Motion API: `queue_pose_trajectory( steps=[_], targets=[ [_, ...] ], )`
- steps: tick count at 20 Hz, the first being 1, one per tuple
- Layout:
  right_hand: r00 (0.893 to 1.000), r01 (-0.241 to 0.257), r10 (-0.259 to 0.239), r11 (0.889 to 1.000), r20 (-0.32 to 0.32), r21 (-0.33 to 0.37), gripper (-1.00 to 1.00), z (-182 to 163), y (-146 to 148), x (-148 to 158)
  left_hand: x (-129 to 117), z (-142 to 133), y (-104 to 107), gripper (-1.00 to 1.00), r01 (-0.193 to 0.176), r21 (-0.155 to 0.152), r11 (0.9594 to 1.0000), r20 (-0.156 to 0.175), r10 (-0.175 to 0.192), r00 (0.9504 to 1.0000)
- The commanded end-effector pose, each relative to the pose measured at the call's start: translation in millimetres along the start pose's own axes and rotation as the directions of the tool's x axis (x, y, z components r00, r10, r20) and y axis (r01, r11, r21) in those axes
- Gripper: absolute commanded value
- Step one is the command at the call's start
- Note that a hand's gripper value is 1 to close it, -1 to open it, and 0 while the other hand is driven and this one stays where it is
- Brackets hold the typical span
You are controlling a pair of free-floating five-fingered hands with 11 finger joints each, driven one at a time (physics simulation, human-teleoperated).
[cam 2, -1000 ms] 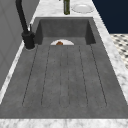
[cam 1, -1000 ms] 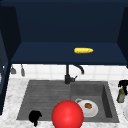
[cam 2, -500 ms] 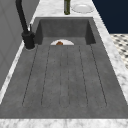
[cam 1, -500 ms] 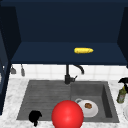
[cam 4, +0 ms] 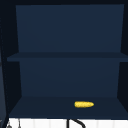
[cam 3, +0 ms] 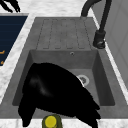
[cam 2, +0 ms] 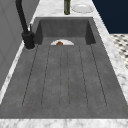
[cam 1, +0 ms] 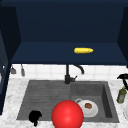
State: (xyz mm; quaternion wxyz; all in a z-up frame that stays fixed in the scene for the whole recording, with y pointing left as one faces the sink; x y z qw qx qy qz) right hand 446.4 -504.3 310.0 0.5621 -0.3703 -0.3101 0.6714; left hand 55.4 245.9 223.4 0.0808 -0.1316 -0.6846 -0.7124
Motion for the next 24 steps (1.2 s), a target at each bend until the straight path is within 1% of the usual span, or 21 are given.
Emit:
queue_pose_trajectory(
  steps=[1,4,7,11,16,18,21,24],
  targets=[
    [0.999,-0.043,0.043,0.998,0.023,0.037,-1.00,5.6,-13.9,15.6,0.0,0.0,0.0,0.00,0.000,0.000,1.0000,0.000,0.000,1.0000],
    [0.999,-0.039,0.039,0.999,0.012,0.019,-1.00,8.4,-20.0,27.6,0.0,0.0,0.0,0.00,0.000,0.000,1.0000,0.000,0.000,1.0000],
    [1.000,-0.012,0.012,1.000,-0.001,0.001,-1.00,10.1,-20.0,40.6,0.0,0.0,0.0,0.00,0.000,0.000,1.0000,0.000,0.000,1.0000],
    [1.000,-0.020,0.020,1.000,0.010,-0.004,-1.00,12.5,-21.1,61.1,0.0,0.0,0.0,0.00,0.000,0.000,1.0000,0.000,0.000,1.0000],
    [1.000,-0.014,0.014,1.000,0.009,-0.003,-1.00,9.7,-20.1,89.7,0.0,0.0,0.0,0.00,0.000,0.000,1.0000,0.000,0.000,1.0000],
    [1.000,-0.009,0.009,1.000,0.012,-0.005,-1.00,3.8,-14.6,104.1,0.0,0.0,0.0,0.00,0.000,0.000,1.0000,0.000,0.000,1.0000],
    [1.000,-0.023,0.023,1.000,0.008,-0.011,-1.00,-5.3,-5.4,126.0,0.0,0.0,0.0,0.00,0.000,0.000,1.0000,0.000,0.000,1.0000],
    [1.000,-0.027,0.027,0.997,0.001,-0.075,-1.00,-1.9,9.8,147.2,0.0,0.0,0.0,0.00,0.000,0.000,1.0000,0.000,0.000,1.0000]
  ],
)
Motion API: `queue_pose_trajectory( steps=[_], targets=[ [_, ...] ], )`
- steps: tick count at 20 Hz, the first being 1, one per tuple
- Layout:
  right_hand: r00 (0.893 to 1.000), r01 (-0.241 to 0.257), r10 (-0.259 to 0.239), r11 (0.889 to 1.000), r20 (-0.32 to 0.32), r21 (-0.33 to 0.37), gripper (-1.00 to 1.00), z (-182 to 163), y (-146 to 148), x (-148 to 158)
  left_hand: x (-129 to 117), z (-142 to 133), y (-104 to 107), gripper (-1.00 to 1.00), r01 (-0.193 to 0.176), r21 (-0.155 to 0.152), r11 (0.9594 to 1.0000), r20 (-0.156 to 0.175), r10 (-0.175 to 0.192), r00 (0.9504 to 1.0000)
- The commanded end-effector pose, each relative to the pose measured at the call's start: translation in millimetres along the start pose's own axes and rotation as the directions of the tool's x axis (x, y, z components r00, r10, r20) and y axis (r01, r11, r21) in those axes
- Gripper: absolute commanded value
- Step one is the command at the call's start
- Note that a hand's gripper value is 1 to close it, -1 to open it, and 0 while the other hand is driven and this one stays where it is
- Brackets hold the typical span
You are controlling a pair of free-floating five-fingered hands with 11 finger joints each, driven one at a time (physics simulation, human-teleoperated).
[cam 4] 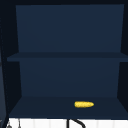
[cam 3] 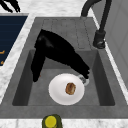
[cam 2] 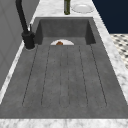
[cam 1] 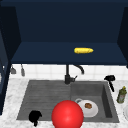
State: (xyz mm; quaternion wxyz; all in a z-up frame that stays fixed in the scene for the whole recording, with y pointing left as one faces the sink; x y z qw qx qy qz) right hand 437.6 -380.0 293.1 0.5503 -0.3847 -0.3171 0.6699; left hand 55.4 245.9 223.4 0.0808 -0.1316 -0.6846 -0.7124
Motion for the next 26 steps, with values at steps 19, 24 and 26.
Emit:
queue_pose_trajectory(
  steps=[19,24,26],
  targets=[
    [0.994,0.029,0.015,0.922,0.111,-0.386,-1.00,-23.5,30.4,111.4,0.0,0.0,0.0,0.00,0.000,0.000,1.0000,0.000,0.000,1.0000],
    [0.969,0.027,0.087,0.891,0.229,-0.453,-1.00,-31.8,41.9,116.0,0.0,0.0,0.0,0.00,0.000,0.000,1.0000,0.000,0.000,1.0000],
    [0.956,0.022,0.119,0.884,0.270,-0.467,-1.00,-35.6,47.4,117.3,0.0,0.0,0.0,0.00,0.000,0.000,1.0000,0.000,0.000,1.0000]
  ],
)
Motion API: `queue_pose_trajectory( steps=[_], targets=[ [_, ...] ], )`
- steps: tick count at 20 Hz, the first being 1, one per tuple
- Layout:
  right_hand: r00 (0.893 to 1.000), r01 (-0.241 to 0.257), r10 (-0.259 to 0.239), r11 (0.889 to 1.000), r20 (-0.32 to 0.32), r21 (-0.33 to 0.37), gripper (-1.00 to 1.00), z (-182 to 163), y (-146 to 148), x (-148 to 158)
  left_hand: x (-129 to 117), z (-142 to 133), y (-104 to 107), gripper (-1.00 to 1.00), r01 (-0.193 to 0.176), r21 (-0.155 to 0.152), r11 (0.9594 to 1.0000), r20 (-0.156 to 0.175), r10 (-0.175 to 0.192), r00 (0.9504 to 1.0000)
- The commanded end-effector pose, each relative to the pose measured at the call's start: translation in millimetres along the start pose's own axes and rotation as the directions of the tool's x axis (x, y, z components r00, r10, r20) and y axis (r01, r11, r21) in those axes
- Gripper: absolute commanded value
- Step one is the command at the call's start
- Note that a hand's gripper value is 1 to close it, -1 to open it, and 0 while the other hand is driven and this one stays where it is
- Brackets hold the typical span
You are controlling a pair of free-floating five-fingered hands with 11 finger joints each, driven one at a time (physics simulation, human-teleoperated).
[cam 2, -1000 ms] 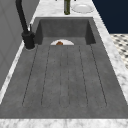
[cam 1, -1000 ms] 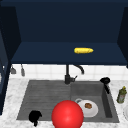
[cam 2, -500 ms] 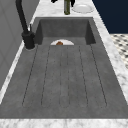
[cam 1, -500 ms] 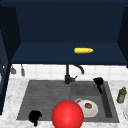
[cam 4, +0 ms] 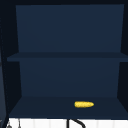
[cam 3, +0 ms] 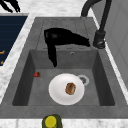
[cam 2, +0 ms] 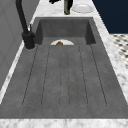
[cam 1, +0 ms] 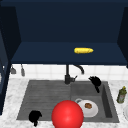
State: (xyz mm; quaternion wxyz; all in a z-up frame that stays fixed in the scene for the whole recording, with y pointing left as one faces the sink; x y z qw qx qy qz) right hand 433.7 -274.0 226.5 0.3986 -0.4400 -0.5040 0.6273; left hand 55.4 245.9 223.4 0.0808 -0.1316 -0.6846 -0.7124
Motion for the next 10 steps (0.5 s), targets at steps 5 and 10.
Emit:
queue_pose_trajectory(
  steps=[5,10],
  targets=[
    [0.976,0.023,-0.009,0.998,0.219,-0.060,-1.00,-3.3,25.9,3.8,0.0,0.0,0.0,0.00,0.000,0.000,1.0000,0.000,0.000,1.0000],
    [0.941,0.043,-0.020,0.997,0.338,-0.063,-1.00,-5.0,34.6,7.1,0.0,0.0,0.0,0.00,0.000,0.000,1.0000,0.000,0.000,1.0000]
  ],
)
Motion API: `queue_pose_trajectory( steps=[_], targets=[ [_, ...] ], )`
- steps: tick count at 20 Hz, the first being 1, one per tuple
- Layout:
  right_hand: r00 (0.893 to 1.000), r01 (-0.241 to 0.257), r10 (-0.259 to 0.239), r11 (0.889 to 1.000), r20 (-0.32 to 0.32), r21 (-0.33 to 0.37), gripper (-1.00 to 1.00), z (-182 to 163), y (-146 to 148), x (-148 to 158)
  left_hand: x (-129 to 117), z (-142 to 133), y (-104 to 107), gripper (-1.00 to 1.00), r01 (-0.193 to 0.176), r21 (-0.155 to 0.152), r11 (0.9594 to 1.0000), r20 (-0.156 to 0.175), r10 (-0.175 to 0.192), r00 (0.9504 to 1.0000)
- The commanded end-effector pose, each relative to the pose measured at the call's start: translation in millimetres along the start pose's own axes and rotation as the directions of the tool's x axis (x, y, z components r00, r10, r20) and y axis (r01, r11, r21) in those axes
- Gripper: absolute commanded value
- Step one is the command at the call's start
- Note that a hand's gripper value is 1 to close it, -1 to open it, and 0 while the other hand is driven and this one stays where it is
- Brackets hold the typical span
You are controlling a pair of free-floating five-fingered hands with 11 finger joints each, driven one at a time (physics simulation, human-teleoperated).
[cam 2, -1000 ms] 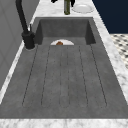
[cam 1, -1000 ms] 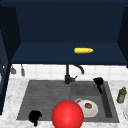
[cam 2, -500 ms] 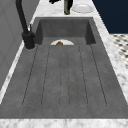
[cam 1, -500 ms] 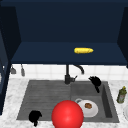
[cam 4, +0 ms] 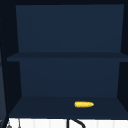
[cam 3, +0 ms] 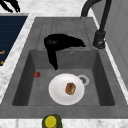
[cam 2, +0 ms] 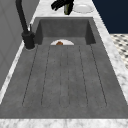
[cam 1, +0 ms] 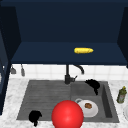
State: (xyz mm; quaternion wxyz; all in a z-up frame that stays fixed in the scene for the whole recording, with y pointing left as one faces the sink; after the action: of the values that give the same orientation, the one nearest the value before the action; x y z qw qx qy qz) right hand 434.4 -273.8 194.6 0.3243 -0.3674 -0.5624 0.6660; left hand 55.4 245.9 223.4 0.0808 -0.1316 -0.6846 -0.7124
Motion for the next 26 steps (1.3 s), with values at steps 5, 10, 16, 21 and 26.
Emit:
queue_pose_trajectory(
  steps=[5,10,16,21,26],
  targets=[
    [0.991,0.017,-0.015,1.000,0.133,-0.019,-1.00,-12.3,11.8,4.3,0.0,0.0,0.0,0.00,0.000,0.000,1.0000,0.000,0.000,1.0000],
    [0.991,0.049,-0.046,0.999,0.128,-0.020,-1.00,-61.6,9.0,-1.6,0.0,0.0,0.0,0.00,0.000,0.000,1.0000,0.000,0.000,1.0000],
    [0.992,0.047,-0.039,0.997,0.120,-0.063,-1.00,-102.8,-4.2,-15.4,0.0,0.0,0.0,0.00,0.000,0.000,1.0000,0.000,0.000,1.0000],
    [0.993,0.026,-0.018,0.997,0.115,-0.073,-1.00,-145.0,-0.8,-25.1,0.0,0.0,0.0,0.00,0.000,0.000,1.0000,0.000,0.000,1.0000],
    [0.994,0.023,-0.015,0.997,0.109,-0.079,-1.00,-188.9,13.7,-13.2,0.0,0.0,0.0,0.00,0.000,0.000,1.0000,0.000,0.000,1.0000]
  ],
)
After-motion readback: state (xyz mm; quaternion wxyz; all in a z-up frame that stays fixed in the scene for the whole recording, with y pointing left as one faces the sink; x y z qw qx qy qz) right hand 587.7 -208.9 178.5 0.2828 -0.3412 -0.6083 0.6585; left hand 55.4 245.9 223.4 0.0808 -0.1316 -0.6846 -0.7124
